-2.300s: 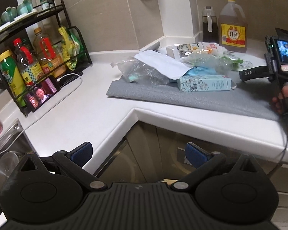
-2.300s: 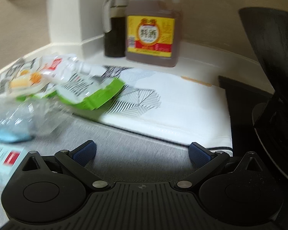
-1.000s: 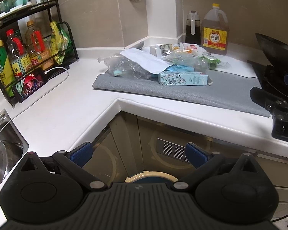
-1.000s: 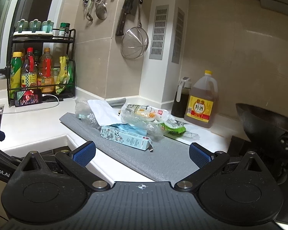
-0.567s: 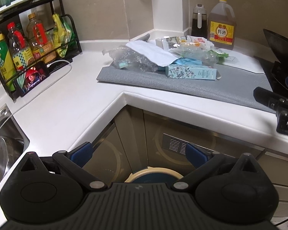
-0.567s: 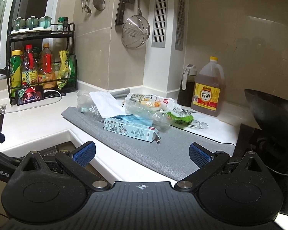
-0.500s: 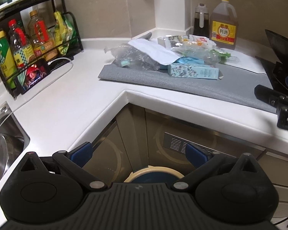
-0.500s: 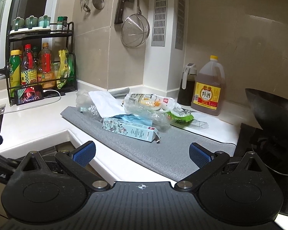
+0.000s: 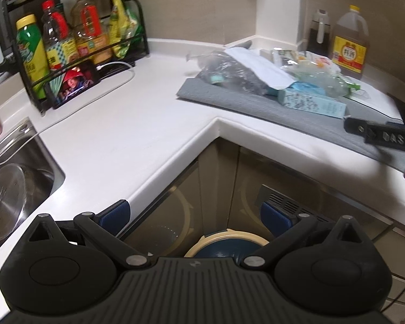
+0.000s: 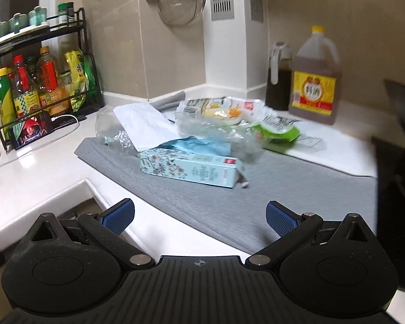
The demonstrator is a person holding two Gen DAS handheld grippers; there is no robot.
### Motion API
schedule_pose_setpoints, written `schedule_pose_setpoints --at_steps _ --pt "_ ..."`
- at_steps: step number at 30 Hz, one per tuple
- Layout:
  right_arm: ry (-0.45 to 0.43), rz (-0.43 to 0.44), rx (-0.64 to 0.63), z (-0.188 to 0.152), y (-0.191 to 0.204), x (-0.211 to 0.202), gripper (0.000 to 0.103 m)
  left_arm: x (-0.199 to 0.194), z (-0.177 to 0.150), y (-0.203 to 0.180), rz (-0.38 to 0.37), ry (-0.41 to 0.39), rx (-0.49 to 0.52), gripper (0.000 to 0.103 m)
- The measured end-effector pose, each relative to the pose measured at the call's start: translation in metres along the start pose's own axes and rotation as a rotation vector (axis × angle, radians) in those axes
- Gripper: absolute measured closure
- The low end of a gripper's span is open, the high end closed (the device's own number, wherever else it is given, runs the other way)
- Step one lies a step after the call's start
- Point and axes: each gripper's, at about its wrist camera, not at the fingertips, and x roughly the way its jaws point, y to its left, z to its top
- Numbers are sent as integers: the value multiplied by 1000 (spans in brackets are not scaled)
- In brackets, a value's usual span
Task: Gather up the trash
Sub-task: 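Reach the right gripper toward the light-blue patterned box on the mat, then grasp the light-blue box with the right gripper while the left grasps a clear plastic bag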
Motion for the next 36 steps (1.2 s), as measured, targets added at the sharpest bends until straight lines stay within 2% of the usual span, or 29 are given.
schedule_pose_setpoints --at_steps 3,6,12,19,26,29,32,36 --pt "-18 9 -9 8 15 20 0 1 -2 7 12 6 -11 0" --pt "-37 -25 -31 21 32 47 0 1 -4 15 17 10 -31 0" --pt "-50 -157 -112 47 60 107 0 2 -8 30 27 18 -64 0" --pt "-25 -225 -202 49 74 139 0 4 -7 42 26 22 -96 0" --pt "-2 -280 -179 18 36 103 0 5 -8 38 2 19 -90 0" --pt "9 -353 -148 4 6 83 0 3 -9 35 -7 12 -83 0" --pt "10 -435 -55 -6 -29 64 0 0 -9 31 -18 5 -77 0" --pt "-11 -384 86 -12 -56 44 0 -1 -10 22 -25 5 -52 0"
